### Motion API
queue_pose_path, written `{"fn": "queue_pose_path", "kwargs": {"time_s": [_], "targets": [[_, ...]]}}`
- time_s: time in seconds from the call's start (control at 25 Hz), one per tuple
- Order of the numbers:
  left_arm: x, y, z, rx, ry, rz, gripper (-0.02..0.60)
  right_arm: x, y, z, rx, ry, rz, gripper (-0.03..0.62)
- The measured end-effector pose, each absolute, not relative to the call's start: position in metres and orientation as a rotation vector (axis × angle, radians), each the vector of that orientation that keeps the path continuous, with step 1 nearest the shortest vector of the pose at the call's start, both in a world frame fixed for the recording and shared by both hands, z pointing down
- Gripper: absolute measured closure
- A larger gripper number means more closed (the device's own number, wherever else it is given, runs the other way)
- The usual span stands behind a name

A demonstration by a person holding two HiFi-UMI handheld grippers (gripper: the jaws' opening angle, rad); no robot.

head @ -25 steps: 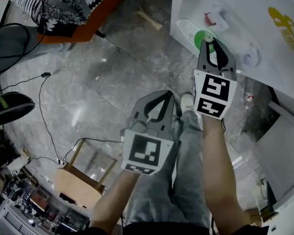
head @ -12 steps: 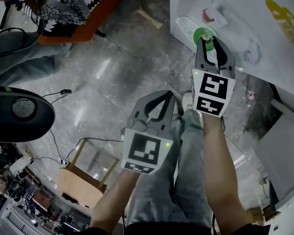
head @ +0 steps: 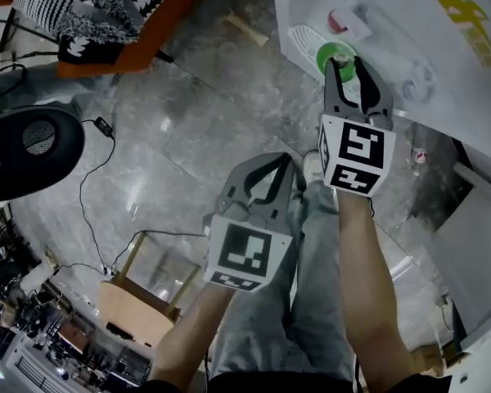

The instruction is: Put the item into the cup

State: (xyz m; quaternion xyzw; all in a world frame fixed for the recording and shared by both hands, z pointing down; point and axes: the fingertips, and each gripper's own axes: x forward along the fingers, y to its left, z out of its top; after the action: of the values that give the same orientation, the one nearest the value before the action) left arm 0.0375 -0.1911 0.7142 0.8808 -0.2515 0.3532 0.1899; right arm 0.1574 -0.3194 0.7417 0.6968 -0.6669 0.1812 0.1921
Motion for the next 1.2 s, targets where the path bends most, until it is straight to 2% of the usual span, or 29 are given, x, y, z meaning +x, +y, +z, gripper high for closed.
{"fn": "queue_pose_path", "kwargs": {"time_s": [0.16, 0.32, 0.56, 1.04, 1.2], "targets": [[0.043, -0.192, 0.715, 2.471, -0.697, 0.982, 0.568, 0.157, -0.321, 0.737, 1.977, -1.912, 0.511, 0.439], [0.045, -0.191, 0.717, 2.469, -0.692, 0.987, 0.569, 0.153, -0.322, 0.732, 1.993, -1.967, 0.522, 0.397], [0.046, -0.190, 0.718, 2.467, -0.687, 0.983, 0.568, 0.155, -0.318, 0.733, 1.986, -1.935, 0.517, 0.398], [0.026, -0.178, 0.714, 2.447, -0.747, 0.924, 0.569, 0.134, -0.284, 0.717, 1.951, -1.952, 0.531, 0.519], [0.010, -0.166, 0.700, 2.426, -0.792, 0.890, 0.569, 0.120, -0.261, 0.701, 1.903, -1.960, 0.545, 0.539]]}}
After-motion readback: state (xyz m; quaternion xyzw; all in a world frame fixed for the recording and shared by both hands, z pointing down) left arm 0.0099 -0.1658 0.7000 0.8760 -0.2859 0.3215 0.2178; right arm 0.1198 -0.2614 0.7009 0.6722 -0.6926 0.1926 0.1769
